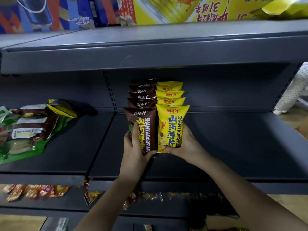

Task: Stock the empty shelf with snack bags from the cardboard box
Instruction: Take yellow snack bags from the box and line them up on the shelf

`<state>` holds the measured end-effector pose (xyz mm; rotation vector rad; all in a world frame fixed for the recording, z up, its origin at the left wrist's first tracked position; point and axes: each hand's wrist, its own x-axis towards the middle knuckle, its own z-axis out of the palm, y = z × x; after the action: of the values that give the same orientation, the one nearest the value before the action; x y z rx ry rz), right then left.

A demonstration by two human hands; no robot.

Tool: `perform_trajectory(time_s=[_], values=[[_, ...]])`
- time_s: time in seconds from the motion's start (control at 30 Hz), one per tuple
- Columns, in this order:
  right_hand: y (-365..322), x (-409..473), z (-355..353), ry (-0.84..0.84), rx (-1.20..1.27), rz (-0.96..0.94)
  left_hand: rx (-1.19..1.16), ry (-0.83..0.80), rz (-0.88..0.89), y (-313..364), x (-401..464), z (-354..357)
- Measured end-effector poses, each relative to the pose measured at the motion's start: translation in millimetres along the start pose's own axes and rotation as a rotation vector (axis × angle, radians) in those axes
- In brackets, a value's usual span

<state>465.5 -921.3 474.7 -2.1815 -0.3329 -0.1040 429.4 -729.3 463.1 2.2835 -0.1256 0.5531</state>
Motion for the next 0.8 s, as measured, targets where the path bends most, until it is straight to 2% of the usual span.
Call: perform_trajectory(time_s=[0.17, 0.33, 0.5, 0.7, 0.8], values=[[0.0, -1.8, -7.1, -0.058, 0.027, 0.035, 0.170, 0.027, 0.006, 1.1, -5.2, -4.7], [3.1, -10.4, -23.8, -0.124, 0.055, 0.081, 0.319, 0.160, 0.038, 14.0, -12.0, -10.3], [7.7, -32.4, -45.0, -0.080, -0.046, 0.038, 0.415, 0.275, 0.066, 42.8, -27.3, -6.1], [15.5, -77.6, -83.7, -0.113, -0.108, -0.049, 0.410, 0.131, 0.114, 105.9, -69.4, 27.0], [24.3, -107.0, -107.1, -0.148, -0.178, -0.092, 0.422, 0.107, 0.162, 135.2, -93.7, 51.2]])
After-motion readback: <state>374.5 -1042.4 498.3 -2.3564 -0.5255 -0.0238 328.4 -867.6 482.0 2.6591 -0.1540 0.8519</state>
